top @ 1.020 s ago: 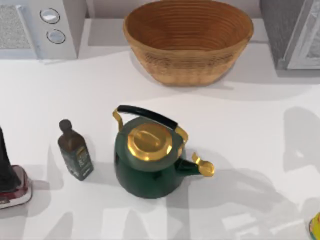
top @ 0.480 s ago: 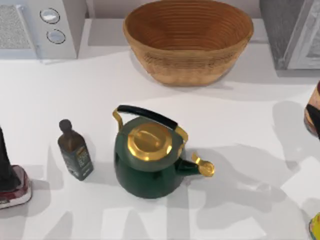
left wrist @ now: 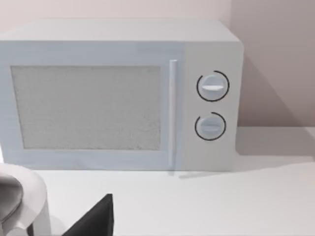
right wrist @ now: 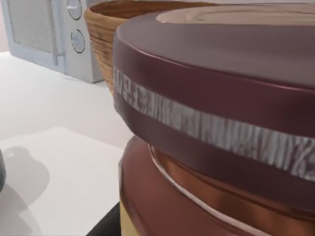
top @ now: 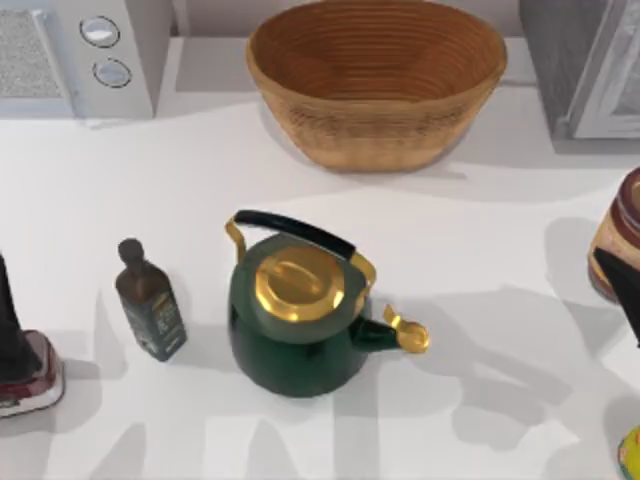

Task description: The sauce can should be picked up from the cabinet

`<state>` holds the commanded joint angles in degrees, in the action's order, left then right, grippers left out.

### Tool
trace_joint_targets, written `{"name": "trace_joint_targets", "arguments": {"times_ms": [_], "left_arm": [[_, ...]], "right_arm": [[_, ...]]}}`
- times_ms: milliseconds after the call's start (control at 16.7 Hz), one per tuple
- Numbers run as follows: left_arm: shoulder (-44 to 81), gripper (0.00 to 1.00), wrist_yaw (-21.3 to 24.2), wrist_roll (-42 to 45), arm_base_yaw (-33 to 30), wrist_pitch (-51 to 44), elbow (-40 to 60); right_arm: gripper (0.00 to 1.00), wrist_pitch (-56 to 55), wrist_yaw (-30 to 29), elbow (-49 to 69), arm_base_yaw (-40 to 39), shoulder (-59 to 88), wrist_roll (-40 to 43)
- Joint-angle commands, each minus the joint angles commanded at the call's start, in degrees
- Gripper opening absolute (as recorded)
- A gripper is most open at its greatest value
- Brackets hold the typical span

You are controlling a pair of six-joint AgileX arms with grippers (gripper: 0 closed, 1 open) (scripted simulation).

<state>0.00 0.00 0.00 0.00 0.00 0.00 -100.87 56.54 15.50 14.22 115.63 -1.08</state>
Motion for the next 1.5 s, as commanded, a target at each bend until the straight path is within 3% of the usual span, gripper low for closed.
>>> {"name": "trace_joint_targets", "arguments": {"times_ms": [360, 840, 1140, 1500], "left_arm": [[0.0, 1.00, 0.0, 0.0, 0.0, 0.0, 0.0], [0.0, 1.00, 0.0, 0.0, 0.0, 0.0, 0.0], [0.0, 1.00, 0.0, 0.0, 0.0, 0.0, 0.0], [0.0, 1.00, 0.0, 0.0, 0.0, 0.0, 0.0]], "right_arm": [[0.00, 0.1, -0.1, 0.0, -0.4, 1.3, -0.1], [0.00, -1.1, -10.1, 8.4, -10.1, 10.0, 0.2], [0.00, -1.2, -11.2, 9.4, -11.1, 11.0, 0.3], [0.45, -1.2, -11.2, 9.4, -11.1, 11.0, 0.3]]}}
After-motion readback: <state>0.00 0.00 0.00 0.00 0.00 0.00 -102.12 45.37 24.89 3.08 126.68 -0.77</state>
